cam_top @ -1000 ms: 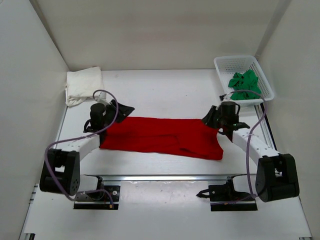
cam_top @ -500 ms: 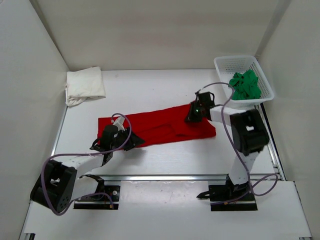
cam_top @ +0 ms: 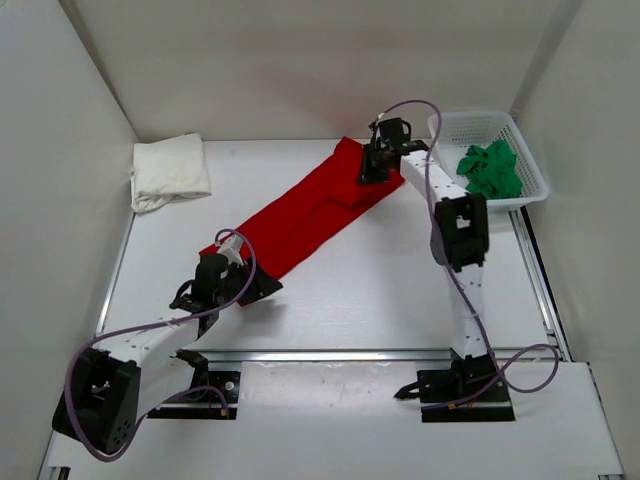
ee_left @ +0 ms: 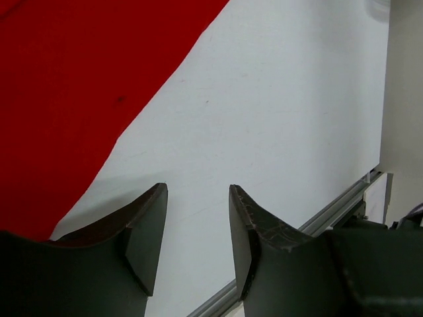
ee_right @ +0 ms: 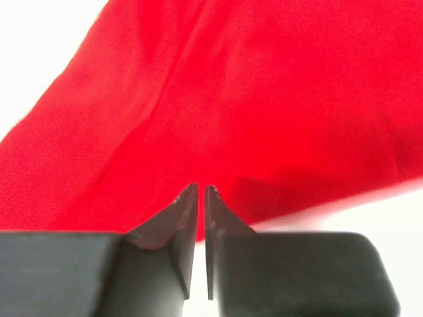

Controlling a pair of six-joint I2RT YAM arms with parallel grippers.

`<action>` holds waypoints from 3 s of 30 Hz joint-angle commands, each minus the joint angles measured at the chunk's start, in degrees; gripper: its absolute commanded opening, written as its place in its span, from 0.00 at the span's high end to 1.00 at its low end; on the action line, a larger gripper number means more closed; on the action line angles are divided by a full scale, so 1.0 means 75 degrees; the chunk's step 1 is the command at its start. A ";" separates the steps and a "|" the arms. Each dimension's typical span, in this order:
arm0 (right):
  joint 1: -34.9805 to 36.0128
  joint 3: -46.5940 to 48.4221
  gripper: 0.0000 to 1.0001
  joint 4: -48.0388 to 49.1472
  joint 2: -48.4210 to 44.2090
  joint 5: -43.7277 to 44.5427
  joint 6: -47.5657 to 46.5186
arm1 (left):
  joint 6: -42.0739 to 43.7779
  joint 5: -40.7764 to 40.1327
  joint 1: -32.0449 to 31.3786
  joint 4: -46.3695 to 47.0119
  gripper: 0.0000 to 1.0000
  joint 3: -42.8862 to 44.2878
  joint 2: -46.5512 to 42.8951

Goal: Fold and stack the t-shirts
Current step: Rotate the tshirt 90 degrees, then grab the bottom of the folded rectangular tshirt with both arms

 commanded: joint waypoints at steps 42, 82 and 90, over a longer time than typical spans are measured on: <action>0.1940 -1.2079 1.00 0.6189 -0.6810 0.0503 0.2680 | 0.1355 0.0148 0.0012 -0.1928 0.45 0.1178 -0.0199; 0.3819 -1.5202 1.00 0.0611 -1.4877 0.1426 0.5605 | 0.0265 -0.0088 -0.3236 -0.1960 1.00 0.0488 0.0405; 0.2132 -1.3680 1.00 0.0807 -1.4014 0.0764 0.3681 | 0.0241 0.0288 -0.2393 -0.2608 1.00 0.1632 -0.0389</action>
